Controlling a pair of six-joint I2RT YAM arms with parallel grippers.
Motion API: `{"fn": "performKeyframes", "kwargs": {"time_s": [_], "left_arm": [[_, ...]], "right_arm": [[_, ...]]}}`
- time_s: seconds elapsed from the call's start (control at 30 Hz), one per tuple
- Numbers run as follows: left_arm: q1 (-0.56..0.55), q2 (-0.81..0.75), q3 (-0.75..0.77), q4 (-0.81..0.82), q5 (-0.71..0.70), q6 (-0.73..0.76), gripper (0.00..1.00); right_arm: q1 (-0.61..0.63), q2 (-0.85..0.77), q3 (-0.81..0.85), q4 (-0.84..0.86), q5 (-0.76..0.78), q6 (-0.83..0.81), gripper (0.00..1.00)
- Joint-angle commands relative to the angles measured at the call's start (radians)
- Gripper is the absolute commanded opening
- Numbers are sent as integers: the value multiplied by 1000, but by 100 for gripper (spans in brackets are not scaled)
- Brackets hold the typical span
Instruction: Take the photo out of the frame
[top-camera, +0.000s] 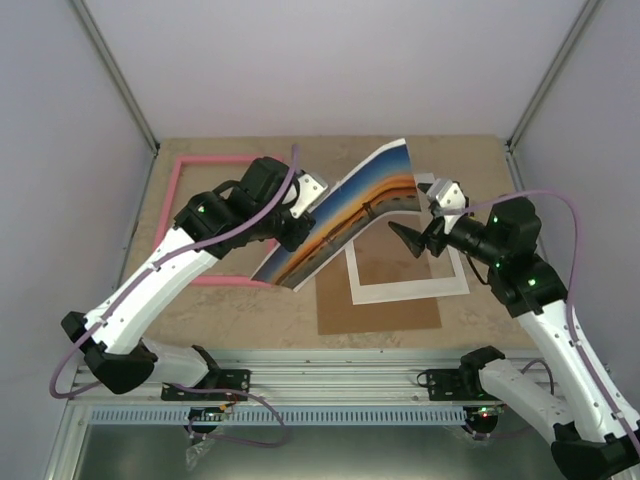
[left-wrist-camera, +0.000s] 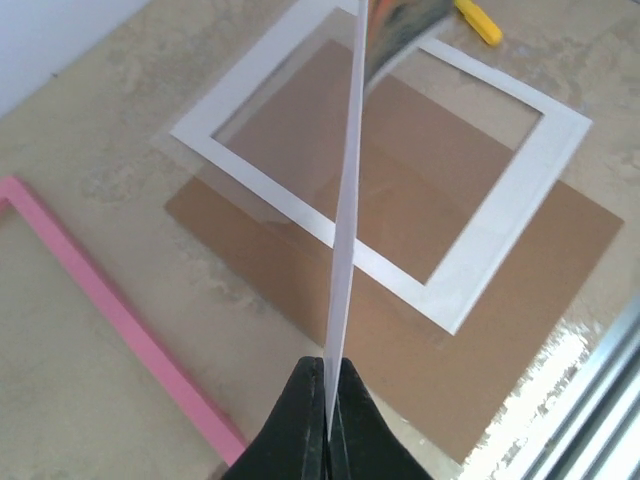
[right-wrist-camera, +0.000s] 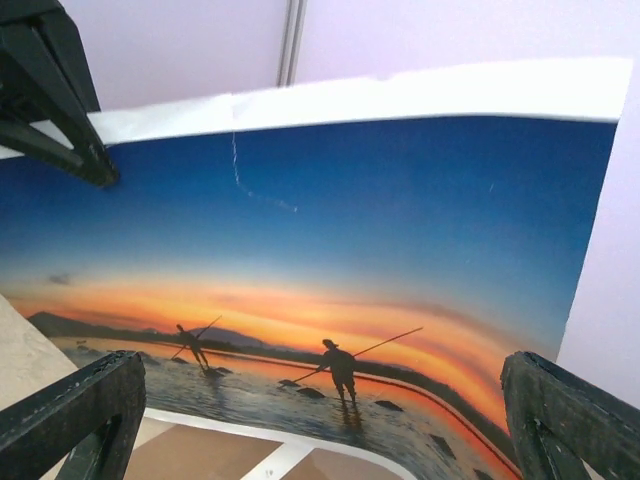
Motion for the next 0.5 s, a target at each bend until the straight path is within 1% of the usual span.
{"fn": "performKeyframes", "kwargs": {"time_s": [0.0,0.13,0.3,0.47], "left_arm": [[-34,-15,-38,-7,73,-7,0],[-49,-19,-81,-17,122,-21,0],[-67,-1,-42,-36,190,-23,0],[-101,12,-25,-54,229,-27,0]], "right_arm": [[4,-61,-40,15,25,0,97],[4,-91,-66,21,49,10,97],[4,-100,-77,10,74,18,97],[4,-135,-97,36,112,24,97]]}}
